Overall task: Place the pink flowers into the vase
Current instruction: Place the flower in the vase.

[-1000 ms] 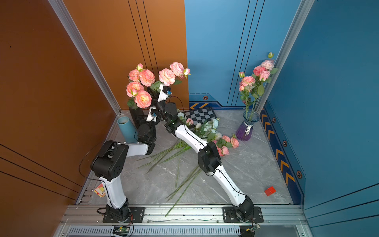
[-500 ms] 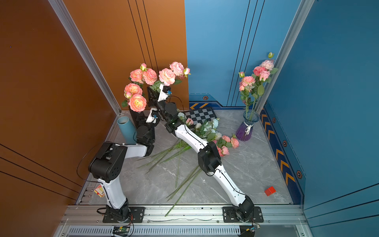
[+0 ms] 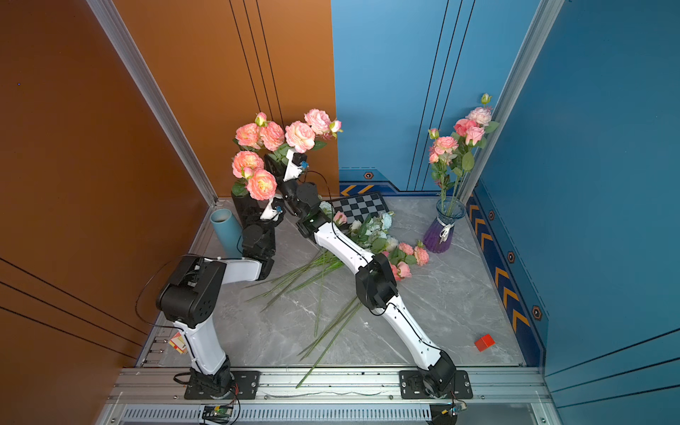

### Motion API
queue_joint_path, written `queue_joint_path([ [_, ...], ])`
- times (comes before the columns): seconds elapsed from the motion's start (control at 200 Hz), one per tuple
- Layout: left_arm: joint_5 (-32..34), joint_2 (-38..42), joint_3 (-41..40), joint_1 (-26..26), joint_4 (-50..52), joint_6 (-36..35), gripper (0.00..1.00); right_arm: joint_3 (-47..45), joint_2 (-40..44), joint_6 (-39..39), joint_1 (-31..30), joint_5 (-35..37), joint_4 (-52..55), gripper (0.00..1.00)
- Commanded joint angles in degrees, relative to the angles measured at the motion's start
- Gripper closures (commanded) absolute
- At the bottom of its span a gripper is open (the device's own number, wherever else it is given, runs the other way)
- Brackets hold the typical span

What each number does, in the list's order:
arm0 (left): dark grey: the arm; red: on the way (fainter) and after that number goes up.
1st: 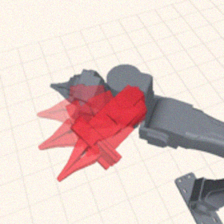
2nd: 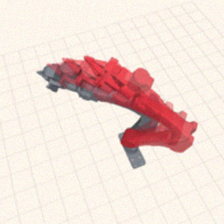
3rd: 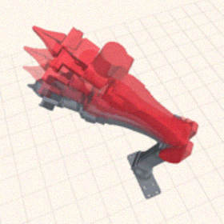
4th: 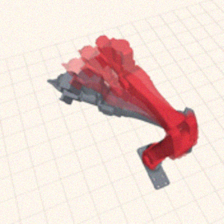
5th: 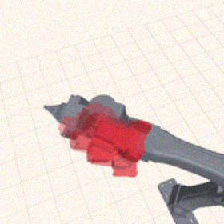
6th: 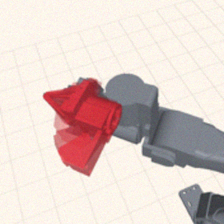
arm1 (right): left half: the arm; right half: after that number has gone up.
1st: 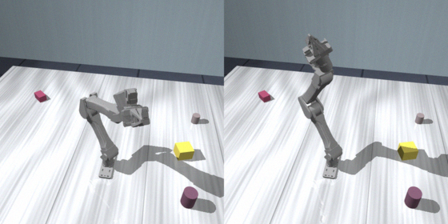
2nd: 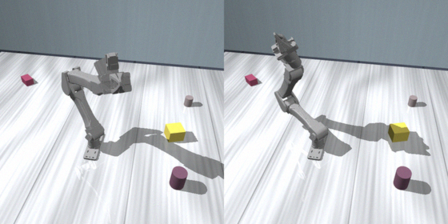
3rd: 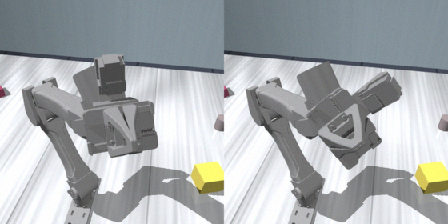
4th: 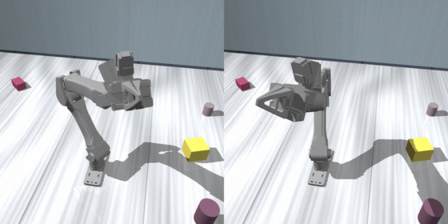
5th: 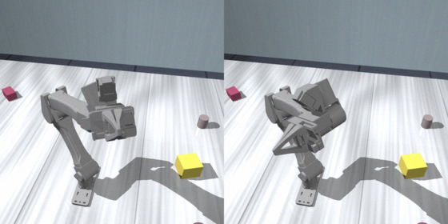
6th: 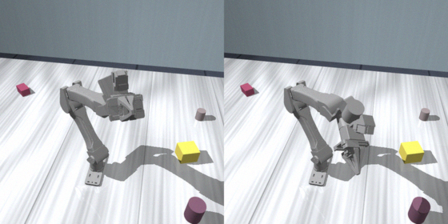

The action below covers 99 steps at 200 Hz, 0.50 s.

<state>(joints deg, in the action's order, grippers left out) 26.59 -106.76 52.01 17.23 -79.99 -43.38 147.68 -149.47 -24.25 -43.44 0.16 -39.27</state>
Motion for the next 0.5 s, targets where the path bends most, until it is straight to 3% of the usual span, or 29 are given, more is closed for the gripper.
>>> queue_joint_path([
  [0.0, -1.3, 1.8, -0.8, -0.8, -1.0, -1.5, 0.18, 1.7, 4.1, 0.3, 0.1, -1.3, -0.2, 0.85],
  [0.491, -1.8, 3.8, -2.4, -1.5, -0.9, -1.6, 0.18, 2.0, 4.0, -0.4, 0.3, -1.3, -1.2, 0.85],
])
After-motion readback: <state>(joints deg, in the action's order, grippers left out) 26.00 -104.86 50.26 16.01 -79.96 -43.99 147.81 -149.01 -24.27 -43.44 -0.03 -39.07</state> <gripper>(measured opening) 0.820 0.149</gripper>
